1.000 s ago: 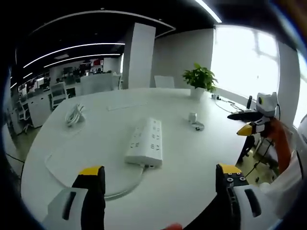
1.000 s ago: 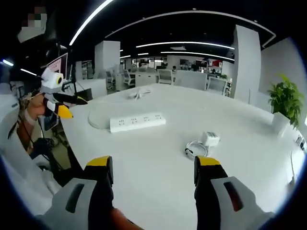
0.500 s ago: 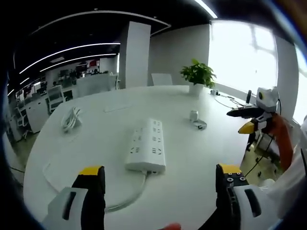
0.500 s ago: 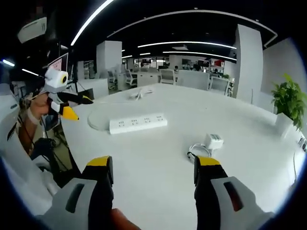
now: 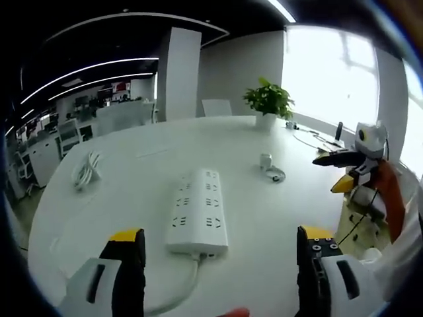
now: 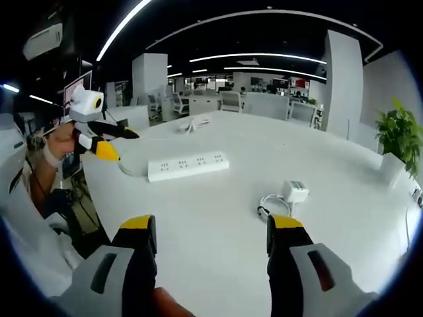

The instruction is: Straighten the power strip on the desk, plug the charger into it

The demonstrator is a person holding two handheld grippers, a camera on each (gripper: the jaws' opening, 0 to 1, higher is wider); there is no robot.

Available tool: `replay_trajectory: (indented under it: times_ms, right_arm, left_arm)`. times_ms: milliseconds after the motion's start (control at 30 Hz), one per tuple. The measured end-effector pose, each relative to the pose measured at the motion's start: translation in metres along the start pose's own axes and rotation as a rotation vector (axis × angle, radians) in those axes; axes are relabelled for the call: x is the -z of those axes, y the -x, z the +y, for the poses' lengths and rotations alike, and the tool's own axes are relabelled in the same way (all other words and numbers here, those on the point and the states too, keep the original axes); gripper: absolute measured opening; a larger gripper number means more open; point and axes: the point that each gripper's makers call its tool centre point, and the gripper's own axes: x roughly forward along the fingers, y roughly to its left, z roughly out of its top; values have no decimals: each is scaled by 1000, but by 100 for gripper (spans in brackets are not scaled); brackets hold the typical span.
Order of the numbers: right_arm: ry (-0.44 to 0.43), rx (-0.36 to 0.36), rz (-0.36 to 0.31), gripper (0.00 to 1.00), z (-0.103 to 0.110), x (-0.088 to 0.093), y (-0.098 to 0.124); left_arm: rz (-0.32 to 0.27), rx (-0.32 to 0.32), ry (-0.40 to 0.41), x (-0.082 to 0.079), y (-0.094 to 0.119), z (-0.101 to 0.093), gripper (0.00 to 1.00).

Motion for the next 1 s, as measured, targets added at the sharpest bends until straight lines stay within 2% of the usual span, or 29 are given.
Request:
replay_trajectory:
  times_ms: [133, 500, 533, 667, 1000]
  right_arm:
    - [0, -3, 2, 67, -1, -1, -2]
    - [-15, -4, 5, 67, -5, 3, -4]
    - [-17, -6, 4, 67, -5, 3, -4]
    - [-19, -9, -2, 66, -5, 2, -4]
    - [-26, -4, -1, 66, -9, 5, -1]
  left_arm:
    - [1, 16, -4, -5, -13, 1, 95]
    - [39, 17, -7, -4, -42, 9, 94]
    - [53, 8, -3, -3, -51, 14, 94]
    - [78, 8, 4, 0, -63, 18, 93]
    - [103, 6, 3, 2, -76, 20, 93]
